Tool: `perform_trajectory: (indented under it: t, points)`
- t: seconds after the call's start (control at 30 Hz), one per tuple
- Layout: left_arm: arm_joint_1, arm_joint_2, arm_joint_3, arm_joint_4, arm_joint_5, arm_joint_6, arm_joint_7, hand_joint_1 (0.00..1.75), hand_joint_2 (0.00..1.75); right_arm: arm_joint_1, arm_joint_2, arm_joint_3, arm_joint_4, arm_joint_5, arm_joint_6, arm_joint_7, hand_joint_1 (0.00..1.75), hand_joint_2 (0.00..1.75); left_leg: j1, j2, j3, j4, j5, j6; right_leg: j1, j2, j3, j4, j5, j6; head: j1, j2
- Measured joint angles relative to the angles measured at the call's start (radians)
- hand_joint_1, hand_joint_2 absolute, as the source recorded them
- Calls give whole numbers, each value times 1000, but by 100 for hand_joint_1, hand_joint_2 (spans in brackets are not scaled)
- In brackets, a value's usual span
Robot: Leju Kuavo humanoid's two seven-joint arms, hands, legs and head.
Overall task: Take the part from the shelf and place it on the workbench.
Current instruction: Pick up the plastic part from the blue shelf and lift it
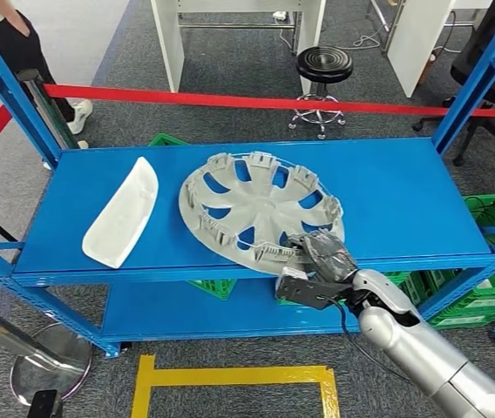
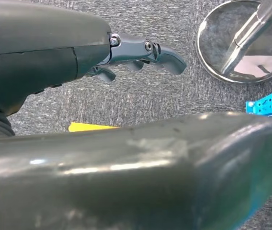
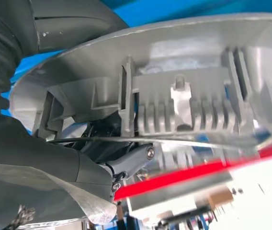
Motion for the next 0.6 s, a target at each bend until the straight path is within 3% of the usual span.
perform_trajectory:
  t: [0.3, 0.6]
  points:
    - [16, -12, 0, 0, 34, 13, -42, 0, 0, 137, 52, -138, -288, -56, -178, -51, 175, 175, 0, 0, -7, 0, 0, 0, 0, -1, -7, 0, 0, 0, 0, 0]
    - [24, -25, 3, 0, 59, 20, -80, 0, 0, 267, 133, -245, -507, -157, -332, -164, 175, 175, 0, 0, -10, 0, 0, 0, 0, -1, -10, 0, 0, 0, 0, 0]
